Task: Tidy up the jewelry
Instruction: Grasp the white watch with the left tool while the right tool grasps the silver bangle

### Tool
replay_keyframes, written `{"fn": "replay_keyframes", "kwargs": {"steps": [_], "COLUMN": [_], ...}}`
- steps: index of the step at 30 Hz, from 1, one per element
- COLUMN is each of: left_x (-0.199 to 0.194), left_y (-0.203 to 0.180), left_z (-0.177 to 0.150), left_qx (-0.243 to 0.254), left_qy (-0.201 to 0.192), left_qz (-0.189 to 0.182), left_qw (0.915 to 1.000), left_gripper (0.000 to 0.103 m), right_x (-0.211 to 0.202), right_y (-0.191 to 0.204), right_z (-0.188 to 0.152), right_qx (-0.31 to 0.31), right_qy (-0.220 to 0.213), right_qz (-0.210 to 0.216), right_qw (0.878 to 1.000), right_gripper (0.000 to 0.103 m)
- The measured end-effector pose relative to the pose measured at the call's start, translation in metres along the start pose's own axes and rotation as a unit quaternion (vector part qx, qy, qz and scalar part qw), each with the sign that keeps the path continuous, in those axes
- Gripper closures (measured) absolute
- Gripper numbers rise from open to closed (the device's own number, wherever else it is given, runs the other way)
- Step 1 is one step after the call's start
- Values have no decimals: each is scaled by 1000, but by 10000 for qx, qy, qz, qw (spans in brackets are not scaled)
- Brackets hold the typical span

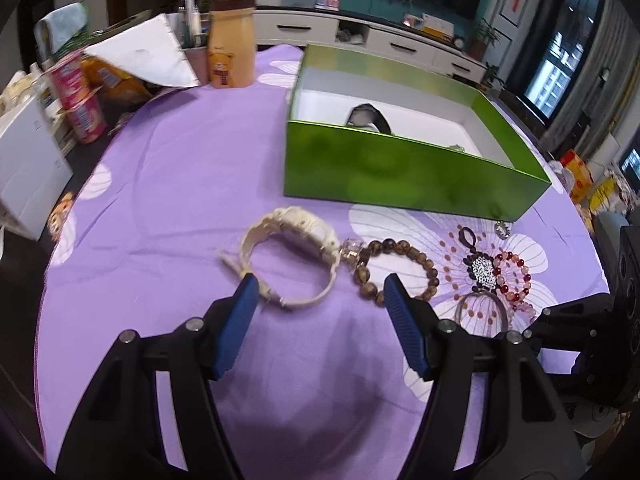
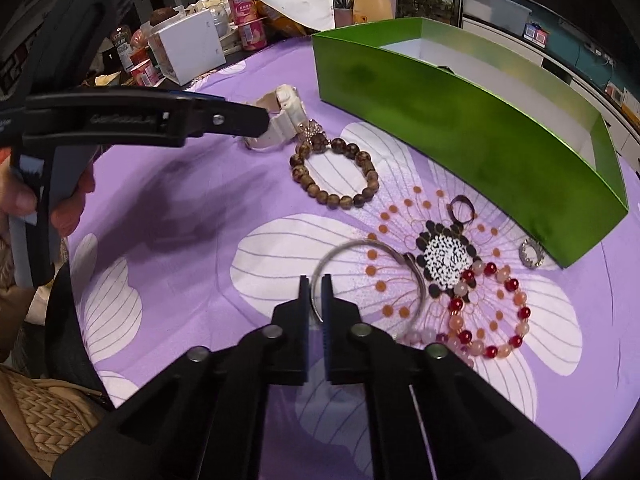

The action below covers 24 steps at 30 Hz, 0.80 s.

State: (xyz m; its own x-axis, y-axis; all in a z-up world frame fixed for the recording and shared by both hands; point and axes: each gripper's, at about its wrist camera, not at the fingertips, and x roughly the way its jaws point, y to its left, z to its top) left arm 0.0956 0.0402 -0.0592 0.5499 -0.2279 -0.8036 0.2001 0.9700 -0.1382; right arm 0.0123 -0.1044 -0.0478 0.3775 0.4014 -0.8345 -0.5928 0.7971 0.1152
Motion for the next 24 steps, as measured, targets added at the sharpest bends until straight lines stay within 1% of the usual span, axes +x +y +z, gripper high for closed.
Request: {"fn": "replay_keyframes", "kwargs": {"steps": [2, 4, 6, 8, 9, 13, 15, 16, 17, 19, 24], "left_x": [6, 11, 17, 23, 27, 34, 36, 36, 36, 32, 19], "left_y": [-2, -5, -8, -9, -9, -10, -10, -9, -8, -7, -2], "left_z": [5, 10, 13, 14, 14, 13, 11, 11, 10, 9, 5], "left_qx": [150, 265, 399, 450, 468, 514, 471, 434, 363, 283, -13], "left_qy": [87, 162, 273, 405, 515, 653, 658, 656, 627, 526, 393], "left_qz": [-12, -93, -143, -182, -204, -170, -139, -137, -191, -149, -184], "left_qw": [9998, 9995, 9987, 9980, 9974, 9964, 9966, 9968, 9972, 9981, 9991], "left_gripper": [42, 45, 53, 75, 78, 78, 85, 93, 95, 97, 97], "right_x": [-1, -6, -16, -27, -31, -44, -49, -52, -54, -55, -57], "right_y": [-4, -13, -24, -31, -34, -41, -43, -44, -45, -45, -47], "right_z": [2, 4, 3, 1, 1, -1, -2, -3, -4, -4, -6], "right_qx": [128, 403, 715, 930, 1005, 1145, 1182, 1207, 1241, 1285, 1338], "right_qy": [-37, -193, -396, -577, -642, -850, -930, -955, -980, -1007, -1034], "right_qz": [28, 191, 367, 425, 442, 423, 415, 416, 415, 410, 399], "right_qw": [9999, 9988, 9960, 9931, 9919, 9889, 9878, 9872, 9865, 9857, 9848], "right_gripper": [101, 101, 101, 101, 101, 100, 100, 100, 100, 100, 100]}}
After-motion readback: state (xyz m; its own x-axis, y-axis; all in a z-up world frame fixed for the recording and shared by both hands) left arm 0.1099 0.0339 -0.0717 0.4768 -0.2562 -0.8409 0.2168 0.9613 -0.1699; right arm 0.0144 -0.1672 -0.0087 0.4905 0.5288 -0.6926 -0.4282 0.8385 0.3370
